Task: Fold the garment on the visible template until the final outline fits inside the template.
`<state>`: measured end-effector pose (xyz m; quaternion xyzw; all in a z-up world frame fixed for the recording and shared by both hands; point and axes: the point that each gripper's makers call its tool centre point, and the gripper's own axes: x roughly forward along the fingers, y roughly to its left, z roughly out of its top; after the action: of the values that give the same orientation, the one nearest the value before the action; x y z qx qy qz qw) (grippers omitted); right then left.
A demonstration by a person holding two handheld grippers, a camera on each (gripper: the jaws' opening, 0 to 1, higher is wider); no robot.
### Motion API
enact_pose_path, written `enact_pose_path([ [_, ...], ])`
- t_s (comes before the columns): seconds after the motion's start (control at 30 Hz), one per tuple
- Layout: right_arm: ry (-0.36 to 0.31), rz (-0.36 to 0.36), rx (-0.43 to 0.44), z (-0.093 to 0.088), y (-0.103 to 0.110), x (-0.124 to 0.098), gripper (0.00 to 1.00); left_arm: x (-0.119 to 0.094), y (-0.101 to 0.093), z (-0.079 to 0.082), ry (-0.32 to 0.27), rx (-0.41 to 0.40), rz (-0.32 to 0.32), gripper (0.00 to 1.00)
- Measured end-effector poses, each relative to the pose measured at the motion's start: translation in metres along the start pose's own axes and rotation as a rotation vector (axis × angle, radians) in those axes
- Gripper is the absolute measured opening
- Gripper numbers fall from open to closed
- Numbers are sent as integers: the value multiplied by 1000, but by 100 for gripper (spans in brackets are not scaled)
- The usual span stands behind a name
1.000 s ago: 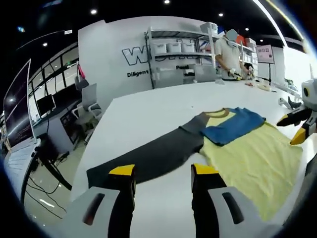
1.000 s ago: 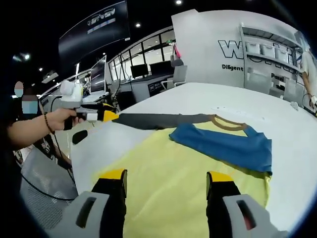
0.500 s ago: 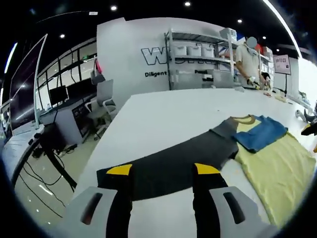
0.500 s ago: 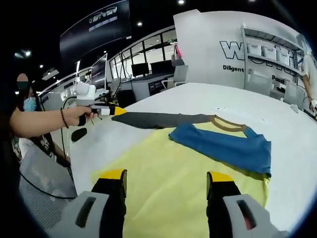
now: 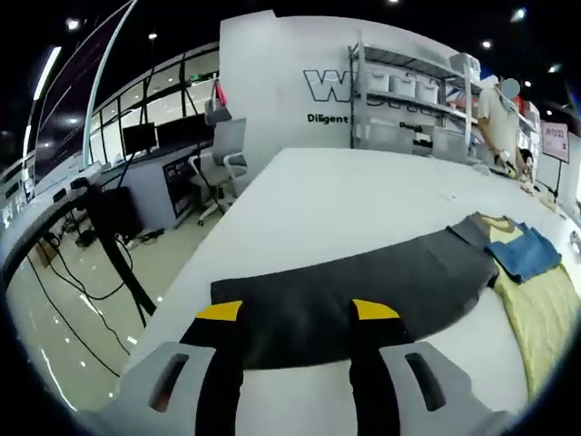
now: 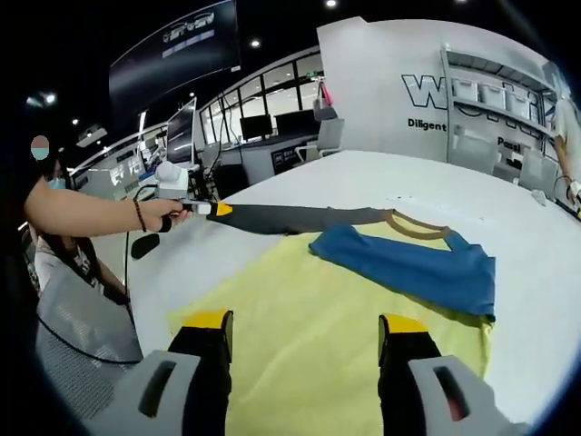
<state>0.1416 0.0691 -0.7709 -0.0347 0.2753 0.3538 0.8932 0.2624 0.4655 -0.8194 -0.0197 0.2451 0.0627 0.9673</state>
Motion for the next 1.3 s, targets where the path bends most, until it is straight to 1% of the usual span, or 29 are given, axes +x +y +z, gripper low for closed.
enact_pose_path([
  [0.07,1,-1,2,0,0,-1,62,1,0,0,-1,11,-4,39],
  [0.1,0,-3,2,0,-1,-1,62,3,0,-1,2,53,-4,37],
  [0.13,1,-3,2,0,-1,-1,62,3,0,-3,9,62,0,37],
  [0.2,0,-4,1,0,-1,-1,62,3,-3,-3,16,58,2,37],
  [0.3,-1,-3,-1,1,-1,-1,62,5,4,-10,34,55,26,36],
  [0.33,-2,-3,-2,1,0,-1,62,6,5,-11,36,49,25,35],
  [0.37,-1,-3,-2,1,0,-1,62,6,6,-12,39,25,25,35],
  [0.4,0,-4,1,0,0,-2,62,5,5,-10,22,-10,19,34],
  [0.43,-1,-7,9,0,-1,-2,62,5,4,-5,-11,-20,7,34],
  [0.5,-4,-6,12,0,-1,-3,61,5,7,-8,13,17,29,31],
  [0.53,-3,-8,13,-1,-2,-3,61,6,12,-13,40,50,53,31],
  [0.57,-1,-9,11,-1,-2,-4,62,7,10,-10,20,31,40,31],
  [0.63,-4,-17,13,-1,-4,-5,62,8,12,-11,23,-2,42,29],
  [0.73,-4,-16,14,-1,-5,-6,62,8,12,-11,12,12,47,26],
  [0.77,-3,-17,11,-1,-5,-6,62,8,10,-12,5,-11,34,25],
  [0.8,-2,-22,11,-1,-6,-6,63,8,10,-12,2,-28,39,25],
  [0.87,-4,-30,15,-2,-7,-7,63,9,10,-12,7,-18,41,24],
  [0.9,-4,-34,16,-2,-8,-7,63,9,10,-12,10,-13,42,23],
  [0.97,-3,-34,20,-3,-8,-8,63,9,7,-12,6,-9,25,19],
  [1.07,1,-35,16,-3,-9,-8,63,9,3,-12,-12,-7,16,13],
  [1.2,5,-33,16,-4,-9,-8,62,11,-1,-11,-20,-27,5,0],
  [1.3,5,-35,19,-4,-11,-9,62,11,-1,-12,-16,-46,4,0],
])
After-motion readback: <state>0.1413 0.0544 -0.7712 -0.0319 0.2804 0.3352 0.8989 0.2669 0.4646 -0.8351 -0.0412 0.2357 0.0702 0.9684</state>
